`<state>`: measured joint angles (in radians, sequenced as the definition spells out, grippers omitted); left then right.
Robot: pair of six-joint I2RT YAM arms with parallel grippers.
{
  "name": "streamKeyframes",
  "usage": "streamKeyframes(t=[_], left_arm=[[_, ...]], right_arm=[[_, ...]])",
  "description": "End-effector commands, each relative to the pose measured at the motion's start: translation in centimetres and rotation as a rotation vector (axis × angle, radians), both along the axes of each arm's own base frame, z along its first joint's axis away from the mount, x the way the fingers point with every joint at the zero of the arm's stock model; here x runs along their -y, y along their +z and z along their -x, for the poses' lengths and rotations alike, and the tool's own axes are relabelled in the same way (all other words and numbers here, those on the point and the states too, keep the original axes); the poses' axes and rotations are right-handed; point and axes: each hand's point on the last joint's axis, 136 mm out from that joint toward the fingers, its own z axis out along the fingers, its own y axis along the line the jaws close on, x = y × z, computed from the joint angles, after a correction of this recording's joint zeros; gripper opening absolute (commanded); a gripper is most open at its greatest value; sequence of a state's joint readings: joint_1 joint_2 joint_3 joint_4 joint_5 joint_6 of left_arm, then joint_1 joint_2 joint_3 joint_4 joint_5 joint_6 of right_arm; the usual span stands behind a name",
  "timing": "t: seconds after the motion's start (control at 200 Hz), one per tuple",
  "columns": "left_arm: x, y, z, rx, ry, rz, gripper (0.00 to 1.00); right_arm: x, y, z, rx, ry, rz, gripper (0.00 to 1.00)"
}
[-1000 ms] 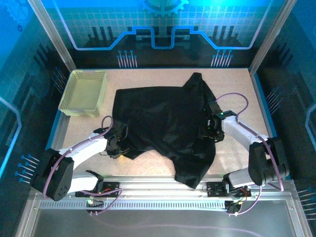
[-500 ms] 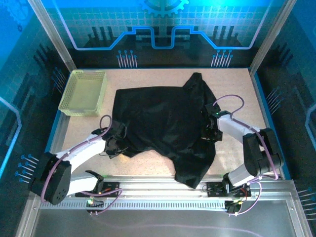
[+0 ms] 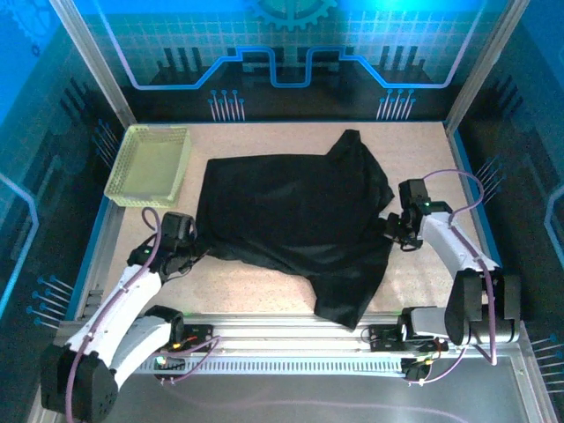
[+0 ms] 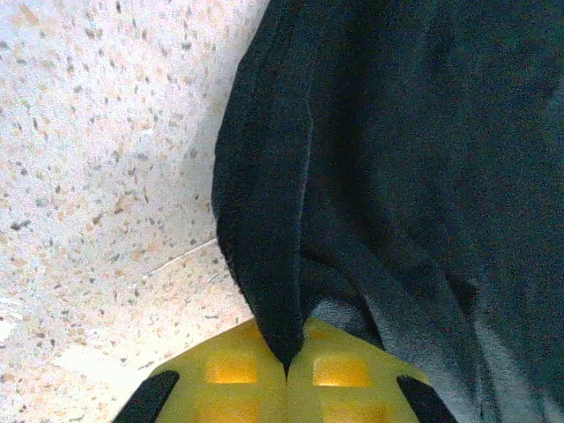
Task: Fold the inside-out t-shirt
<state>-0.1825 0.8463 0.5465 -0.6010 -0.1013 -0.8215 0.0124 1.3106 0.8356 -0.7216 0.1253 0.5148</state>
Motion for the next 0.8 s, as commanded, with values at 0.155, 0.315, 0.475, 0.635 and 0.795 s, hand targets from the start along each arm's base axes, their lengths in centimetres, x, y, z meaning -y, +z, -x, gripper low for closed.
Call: streamKeyframes(t=[0.155, 0.315, 0.475, 0.635, 0.795], left_arm=[[-4.1, 7.0, -3.5, 0.240, 0.105, -0.059, 0.00], [-5.5, 8.5, -7.0, 0.292, 0.149, -0.088, 0.00], [-4.5, 5.7, -10.3, 0.195, 0.099, -0.042, 0.00], [-3.7, 2.9, -12.0, 0.070, 0.054, -0.015, 0.00], [-4.0, 2.2, -12.9, 0.046, 0.052, -0.035, 0.00]], right_arm=[[2.4, 5.9, -3.5, 0.171, -0.077, -0.127, 0.00], [2.6, 7.1, -7.7, 0.190, -0.108, -0.135, 0.00], [2.4, 4.2, -12.9, 0.117, -0.091, -0.076, 0.20], [1.7, 3.1, -14.2, 0.047, -0.028, 0.025, 0.63], [-2.1, 2.6, -9.4, 0.016, 0.082, -0.020, 0.66]])
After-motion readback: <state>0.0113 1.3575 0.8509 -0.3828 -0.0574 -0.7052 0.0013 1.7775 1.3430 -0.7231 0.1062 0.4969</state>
